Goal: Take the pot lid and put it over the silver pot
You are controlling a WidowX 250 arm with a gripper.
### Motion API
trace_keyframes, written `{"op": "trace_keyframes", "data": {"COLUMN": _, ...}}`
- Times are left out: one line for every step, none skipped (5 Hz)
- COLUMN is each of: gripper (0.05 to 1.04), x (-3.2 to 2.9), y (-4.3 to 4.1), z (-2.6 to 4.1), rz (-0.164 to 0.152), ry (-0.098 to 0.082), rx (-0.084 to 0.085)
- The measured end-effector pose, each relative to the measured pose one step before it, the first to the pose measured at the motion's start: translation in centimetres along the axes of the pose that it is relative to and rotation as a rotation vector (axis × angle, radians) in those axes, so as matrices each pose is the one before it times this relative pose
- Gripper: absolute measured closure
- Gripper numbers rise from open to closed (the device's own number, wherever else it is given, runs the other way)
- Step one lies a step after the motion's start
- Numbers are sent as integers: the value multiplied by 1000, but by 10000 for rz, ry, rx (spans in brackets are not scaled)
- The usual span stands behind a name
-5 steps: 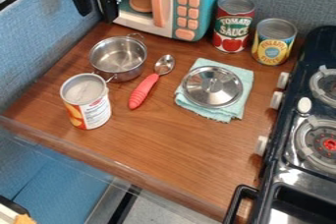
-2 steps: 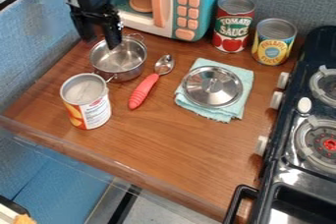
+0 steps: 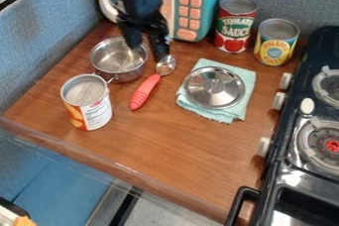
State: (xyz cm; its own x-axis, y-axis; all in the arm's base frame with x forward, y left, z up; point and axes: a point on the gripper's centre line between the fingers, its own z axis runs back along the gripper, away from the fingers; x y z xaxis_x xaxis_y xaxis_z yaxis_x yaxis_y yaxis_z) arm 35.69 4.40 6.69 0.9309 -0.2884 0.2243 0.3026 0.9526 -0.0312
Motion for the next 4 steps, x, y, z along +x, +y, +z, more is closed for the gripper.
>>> {"op": "trace_keyframes", "data": {"gripper": 84, "x": 2448, "y": -3420, "z": -765, "rz": -221, "ry": -113, "rx": 270}}
{"op": "trace_keyframes", "data": {"gripper": 83, "x": 539, "y": -183, "z": -2306, "rz": 290, "ry": 509, "rx": 347}}
{"op": "trace_keyframes", "data": {"gripper": 84, "x": 339, "y": -584, "z": -1990, "rz": 248, "ry": 355, "rx": 48}}
{"op": "trace_keyframes", "data": {"gripper": 84, "x": 395, "y": -681, "z": -1366, "rz": 209, "ry": 117, "rx": 21}}
